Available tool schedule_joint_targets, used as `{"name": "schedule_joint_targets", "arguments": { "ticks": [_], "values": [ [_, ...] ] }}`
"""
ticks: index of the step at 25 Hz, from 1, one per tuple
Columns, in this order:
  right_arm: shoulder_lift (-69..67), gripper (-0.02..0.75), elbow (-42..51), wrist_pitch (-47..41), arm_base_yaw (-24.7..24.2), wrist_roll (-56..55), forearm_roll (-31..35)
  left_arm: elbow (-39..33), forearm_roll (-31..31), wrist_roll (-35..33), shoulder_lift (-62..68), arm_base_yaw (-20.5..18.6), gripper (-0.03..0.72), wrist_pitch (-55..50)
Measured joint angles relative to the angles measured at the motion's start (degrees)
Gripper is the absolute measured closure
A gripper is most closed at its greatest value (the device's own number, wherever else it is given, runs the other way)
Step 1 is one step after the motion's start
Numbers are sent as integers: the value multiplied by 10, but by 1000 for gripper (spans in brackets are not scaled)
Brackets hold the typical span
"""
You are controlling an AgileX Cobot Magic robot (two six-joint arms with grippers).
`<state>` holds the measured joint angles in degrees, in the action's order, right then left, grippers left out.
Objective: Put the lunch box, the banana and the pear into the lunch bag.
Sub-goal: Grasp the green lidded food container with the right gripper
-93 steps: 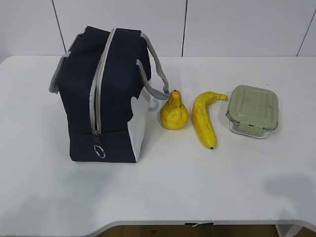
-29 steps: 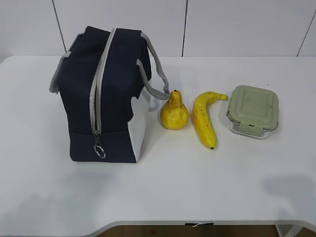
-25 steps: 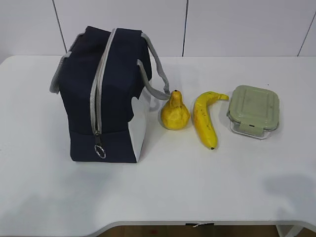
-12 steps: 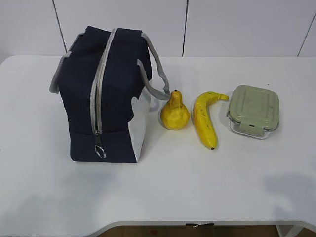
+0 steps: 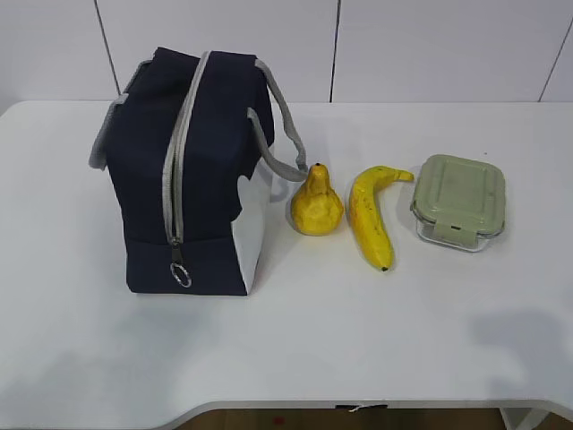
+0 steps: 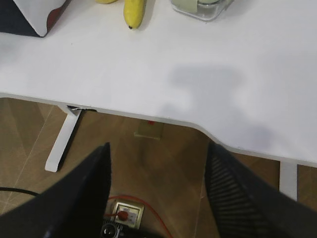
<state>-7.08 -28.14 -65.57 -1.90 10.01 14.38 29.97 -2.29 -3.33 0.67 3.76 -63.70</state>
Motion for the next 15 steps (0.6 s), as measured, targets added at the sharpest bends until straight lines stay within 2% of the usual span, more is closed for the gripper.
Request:
{"name": "schedule_joint_targets", "arguments": {
  "ticks": [6,15],
  "values": [
    [-62,260,-1,-5,6,-1,12,0,34,0,0,8,428,0],
    [-132,260,-48,52,6,-1,12,0,97,0,24,16,301,3]
  ]
}}
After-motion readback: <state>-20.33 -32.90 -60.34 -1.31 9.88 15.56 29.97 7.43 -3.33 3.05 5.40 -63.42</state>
